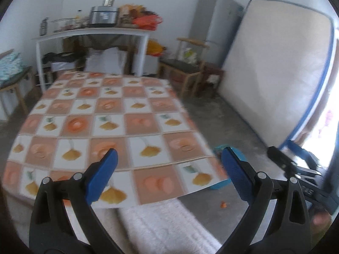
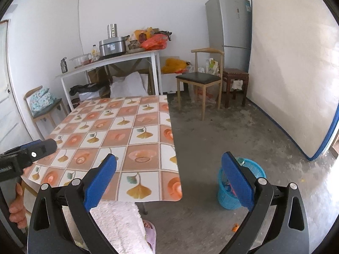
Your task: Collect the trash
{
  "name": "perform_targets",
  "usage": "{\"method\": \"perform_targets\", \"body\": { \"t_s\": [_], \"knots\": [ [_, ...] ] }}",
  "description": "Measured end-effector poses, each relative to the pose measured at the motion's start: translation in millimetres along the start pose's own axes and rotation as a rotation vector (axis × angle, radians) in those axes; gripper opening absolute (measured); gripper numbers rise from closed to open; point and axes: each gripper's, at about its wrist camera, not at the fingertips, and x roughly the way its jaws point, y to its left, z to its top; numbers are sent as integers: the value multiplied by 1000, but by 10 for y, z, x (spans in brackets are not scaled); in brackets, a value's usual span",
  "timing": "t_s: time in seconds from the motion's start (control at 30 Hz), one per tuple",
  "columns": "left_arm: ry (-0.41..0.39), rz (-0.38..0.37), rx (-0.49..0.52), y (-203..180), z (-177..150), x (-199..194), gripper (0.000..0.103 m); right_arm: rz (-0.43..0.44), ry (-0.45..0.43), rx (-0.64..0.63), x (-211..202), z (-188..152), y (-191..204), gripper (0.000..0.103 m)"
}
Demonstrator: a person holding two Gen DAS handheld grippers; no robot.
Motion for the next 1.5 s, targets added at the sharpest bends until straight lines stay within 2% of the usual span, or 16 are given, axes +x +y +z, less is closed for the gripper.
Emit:
{"method": "perform_targets", "body": {
  "t_s": [0.1, 0.3, 0.4, 0.5, 0.63, 1.03, 1.5],
  "knots": [
    [17, 115, -2, 37, -75, 14, 94, -5, 17, -18, 30, -65, 134, 96],
    [60, 178, -65, 247, -246, 21, 94, -11, 75, -47, 137, -301, 363, 96],
    [88, 250, -89, 339, -367, 41, 94, -15, 98, -44, 186, -388, 412, 96],
    [118, 290, -87, 381, -461, 75, 94, -20, 124, -52, 258, -438, 452, 96],
    [160, 296, -105, 416, -517, 108, 94, -40, 152, -87, 328, -493, 510, 96],
    [193, 312, -104, 392, -542, 211, 94, -67, 180, -95, 348, -526, 488, 96],
    [201, 238, -16, 105, -523, 254, 94, -108, 183, -76, 320, -555, 409, 96]
  ]
}}
